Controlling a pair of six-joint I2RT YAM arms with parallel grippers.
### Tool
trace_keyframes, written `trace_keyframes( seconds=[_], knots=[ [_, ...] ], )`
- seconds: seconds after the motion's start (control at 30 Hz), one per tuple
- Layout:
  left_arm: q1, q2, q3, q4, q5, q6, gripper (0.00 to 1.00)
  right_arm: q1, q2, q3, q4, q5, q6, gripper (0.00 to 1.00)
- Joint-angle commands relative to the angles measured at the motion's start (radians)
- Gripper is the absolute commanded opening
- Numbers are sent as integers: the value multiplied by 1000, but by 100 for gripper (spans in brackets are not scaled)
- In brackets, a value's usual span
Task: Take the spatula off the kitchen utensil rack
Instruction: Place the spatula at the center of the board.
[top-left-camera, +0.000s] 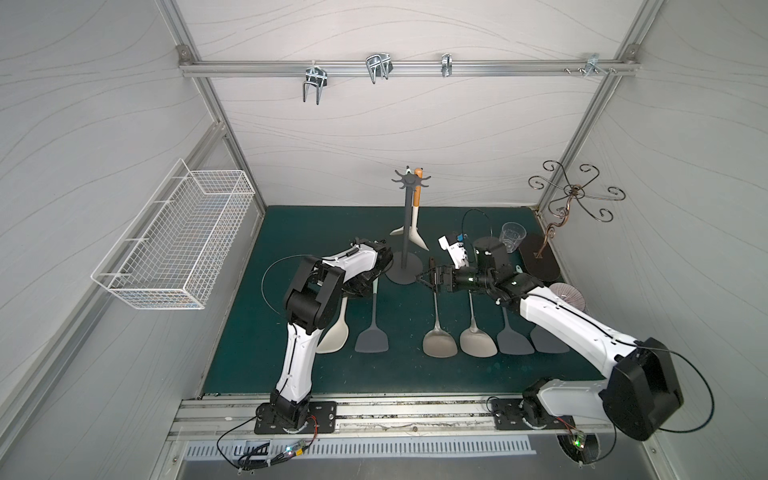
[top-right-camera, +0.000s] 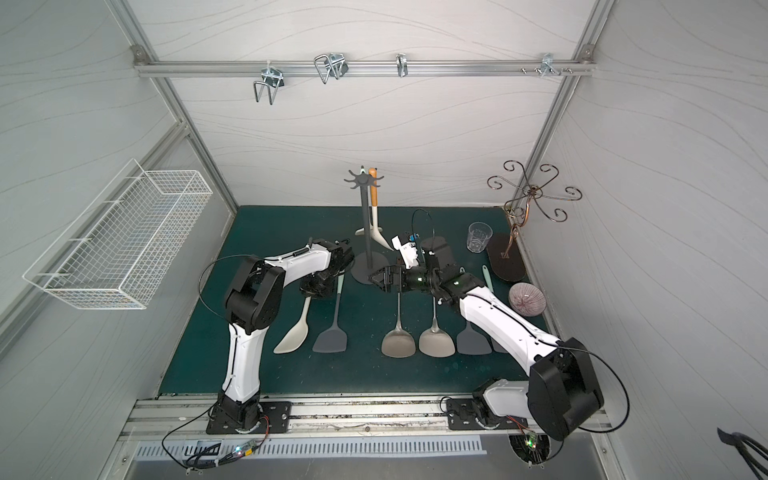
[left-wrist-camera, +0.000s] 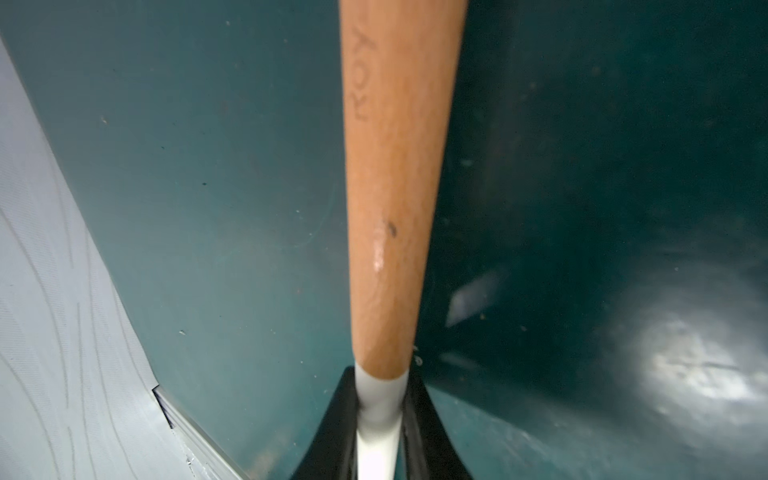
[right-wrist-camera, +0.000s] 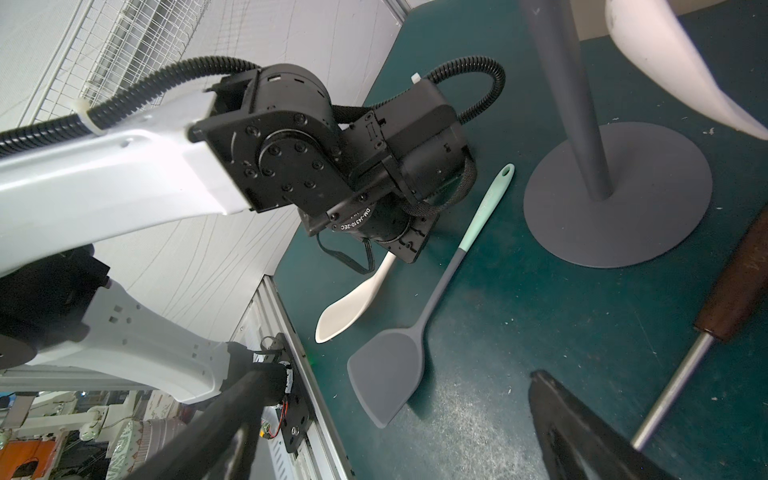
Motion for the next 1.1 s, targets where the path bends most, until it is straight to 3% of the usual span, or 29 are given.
trace_keyframes(
  seconds=[0.0, 0.17, 0.5, 0.67, 1.07],
  knots=[
    [-4, -7, 44, -22, 40, -9, 29, 9, -16, -7, 23, 0, 3, 99],
    [-4, -12, 50, -23, 58, -3, 38, 9, -2, -5, 27, -2, 4, 99],
    [-5, -118, 36, -12, 72, 10, 45, 8, -2, -4, 27, 7, 3, 99],
    [-5, -257, 15, 5, 90, 25, 45, 18, -34, 12, -16, 26, -14, 99],
    [-8, -730, -164, 171, 189, 55, 61, 52, -207, 70, -215, 171, -120, 99]
  ],
)
